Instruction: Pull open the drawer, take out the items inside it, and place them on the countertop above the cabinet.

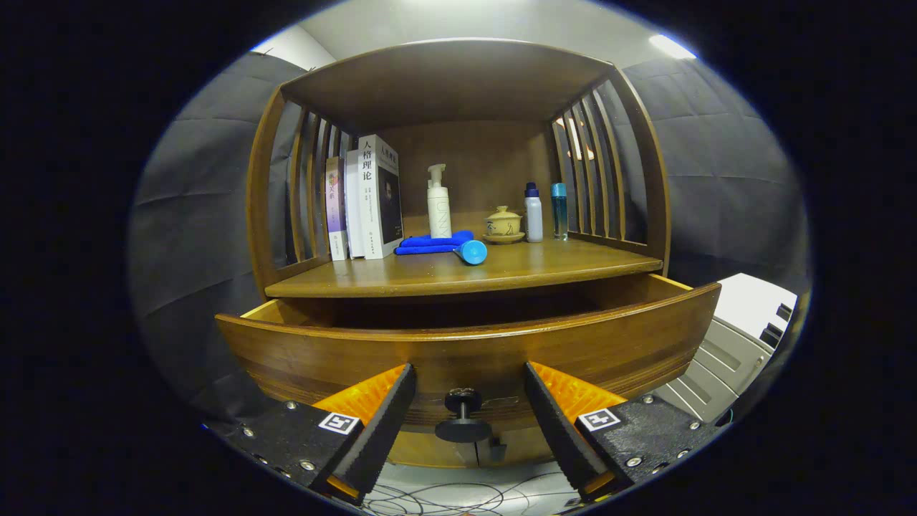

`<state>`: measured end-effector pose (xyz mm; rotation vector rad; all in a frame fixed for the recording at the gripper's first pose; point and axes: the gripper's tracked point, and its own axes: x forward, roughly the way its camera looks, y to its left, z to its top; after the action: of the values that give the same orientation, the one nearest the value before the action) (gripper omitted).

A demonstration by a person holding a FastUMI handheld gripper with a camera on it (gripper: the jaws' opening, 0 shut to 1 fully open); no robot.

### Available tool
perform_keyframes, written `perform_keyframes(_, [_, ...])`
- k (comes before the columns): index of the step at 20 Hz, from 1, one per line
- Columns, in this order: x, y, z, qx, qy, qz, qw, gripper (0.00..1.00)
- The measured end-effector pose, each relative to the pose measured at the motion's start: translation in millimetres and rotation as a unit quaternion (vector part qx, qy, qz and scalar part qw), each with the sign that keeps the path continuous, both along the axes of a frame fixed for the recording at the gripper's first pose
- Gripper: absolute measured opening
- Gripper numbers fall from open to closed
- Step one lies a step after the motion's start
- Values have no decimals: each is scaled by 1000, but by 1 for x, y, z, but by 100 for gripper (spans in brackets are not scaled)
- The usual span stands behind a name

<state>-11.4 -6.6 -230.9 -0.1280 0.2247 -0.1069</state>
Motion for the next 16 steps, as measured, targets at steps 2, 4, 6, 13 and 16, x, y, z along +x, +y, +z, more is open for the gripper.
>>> perform_keyframes(2, [15,-2,-1,-1,-4,1,1000,95])
perform_keyframes(4, [29,-3,-2,1,-5,2,1000,96])
perform_keyframes(6, [42,-5,-2,-4,-2,3,1000,95])
perform_keyframes(13, [76,-8,-4,0,-14,7,1000,97])
perform_keyframes(16, [73,-9,-13,33,-6,7,999,96])
